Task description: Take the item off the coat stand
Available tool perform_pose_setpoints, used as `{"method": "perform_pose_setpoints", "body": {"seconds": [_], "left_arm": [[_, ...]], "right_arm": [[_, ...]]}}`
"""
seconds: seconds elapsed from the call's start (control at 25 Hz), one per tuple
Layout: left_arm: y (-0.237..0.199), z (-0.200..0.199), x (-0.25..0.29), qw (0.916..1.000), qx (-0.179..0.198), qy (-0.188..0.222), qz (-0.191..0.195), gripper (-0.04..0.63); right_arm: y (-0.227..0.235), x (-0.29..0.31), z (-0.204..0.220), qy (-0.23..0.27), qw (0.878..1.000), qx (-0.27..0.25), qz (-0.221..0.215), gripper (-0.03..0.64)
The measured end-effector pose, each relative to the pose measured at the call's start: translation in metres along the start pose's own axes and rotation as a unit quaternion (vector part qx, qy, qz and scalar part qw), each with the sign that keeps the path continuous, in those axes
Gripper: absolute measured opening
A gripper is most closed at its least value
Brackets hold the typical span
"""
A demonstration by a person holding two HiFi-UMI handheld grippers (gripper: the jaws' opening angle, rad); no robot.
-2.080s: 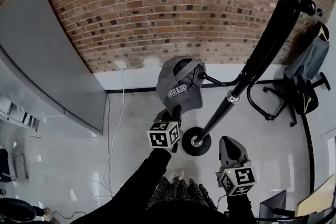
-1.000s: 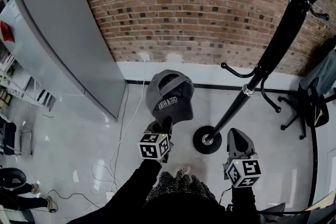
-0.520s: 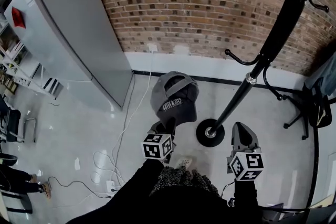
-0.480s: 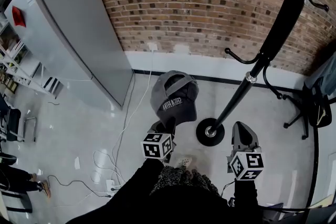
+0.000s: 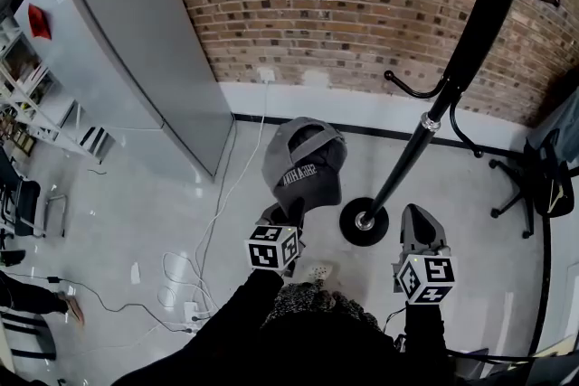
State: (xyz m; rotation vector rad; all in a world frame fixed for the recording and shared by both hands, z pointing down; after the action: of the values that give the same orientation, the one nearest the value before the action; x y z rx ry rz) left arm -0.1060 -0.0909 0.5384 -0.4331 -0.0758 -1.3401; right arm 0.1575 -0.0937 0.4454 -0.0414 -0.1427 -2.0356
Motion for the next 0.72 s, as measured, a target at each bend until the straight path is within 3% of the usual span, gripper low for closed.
{"method": "perform_pose_setpoints", "body": {"seconds": [0.72], "left_arm": [[0.0050, -0.0057, -0.0072, 0.9999, 0.007, 0.009, -0.011, 0.040]], "right_arm": [[0.0042, -0.0002, -0.0068, 0.025, 1.000, -0.005, -0.017, 0.009]]}}
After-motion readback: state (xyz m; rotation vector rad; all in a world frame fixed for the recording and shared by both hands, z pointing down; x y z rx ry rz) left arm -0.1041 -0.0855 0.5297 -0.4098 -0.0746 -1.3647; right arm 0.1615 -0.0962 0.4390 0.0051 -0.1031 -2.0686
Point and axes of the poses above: the fingertips, and each gripper's own axes: x forward along the fingers, y to its right, z out of its underside, the point moved 3 cm from there along -x, backward along the fingers, and after that the axes turned 8 degrees about y, right-handed, at the moved point
